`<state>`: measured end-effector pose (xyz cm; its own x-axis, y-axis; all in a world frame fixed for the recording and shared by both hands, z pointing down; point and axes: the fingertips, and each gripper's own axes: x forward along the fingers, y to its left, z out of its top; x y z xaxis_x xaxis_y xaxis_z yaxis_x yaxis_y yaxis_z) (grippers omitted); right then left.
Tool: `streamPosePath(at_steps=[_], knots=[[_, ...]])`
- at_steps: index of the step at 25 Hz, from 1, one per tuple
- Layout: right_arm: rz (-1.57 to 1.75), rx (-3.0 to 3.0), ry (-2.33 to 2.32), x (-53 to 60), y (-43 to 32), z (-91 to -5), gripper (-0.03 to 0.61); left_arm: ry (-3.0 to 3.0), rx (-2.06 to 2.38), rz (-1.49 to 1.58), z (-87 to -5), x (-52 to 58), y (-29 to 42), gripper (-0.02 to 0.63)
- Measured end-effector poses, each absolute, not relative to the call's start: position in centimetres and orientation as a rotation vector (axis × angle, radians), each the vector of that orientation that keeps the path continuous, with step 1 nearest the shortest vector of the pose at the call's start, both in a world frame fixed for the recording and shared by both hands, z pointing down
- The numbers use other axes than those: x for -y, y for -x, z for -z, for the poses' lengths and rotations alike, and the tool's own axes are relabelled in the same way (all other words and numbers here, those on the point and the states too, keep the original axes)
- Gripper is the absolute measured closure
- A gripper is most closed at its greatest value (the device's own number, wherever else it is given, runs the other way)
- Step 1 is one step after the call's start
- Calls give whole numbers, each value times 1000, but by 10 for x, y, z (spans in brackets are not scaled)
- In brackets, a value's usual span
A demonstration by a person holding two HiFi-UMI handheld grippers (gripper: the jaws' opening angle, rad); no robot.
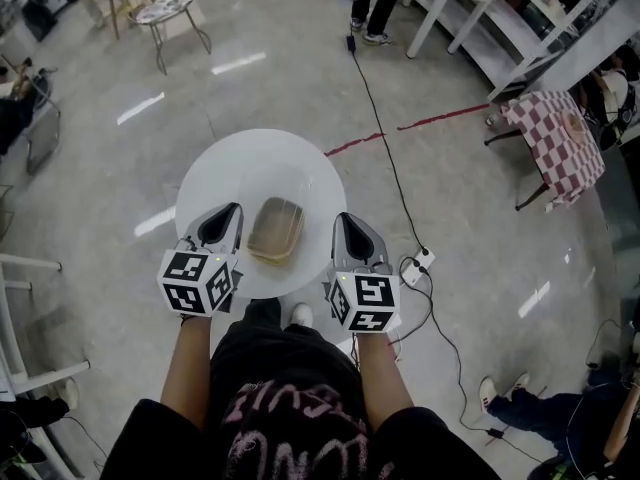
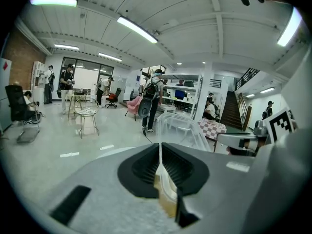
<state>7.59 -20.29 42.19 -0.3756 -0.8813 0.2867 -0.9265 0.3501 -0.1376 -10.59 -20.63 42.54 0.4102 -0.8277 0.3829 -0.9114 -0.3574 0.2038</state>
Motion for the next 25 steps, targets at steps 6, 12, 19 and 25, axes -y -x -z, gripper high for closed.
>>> streamPosePath(at_steps=[6,12,19,25], knots=[[-361,2479,-1642,196,-71,-398,574,-2327,1509,-299,-405,193,106,599],[-309,2508,-1632,183,-74,-381,574,-2353,1553,-262,-384,180,108,600],[-263,2544,-1626,177,-82,-362,574,-2377,1580,-237,-365,172,100,600],[-222,2563,-1613,170,-81,-354,574,-2391,1605,-208,-355,166,98,599]])
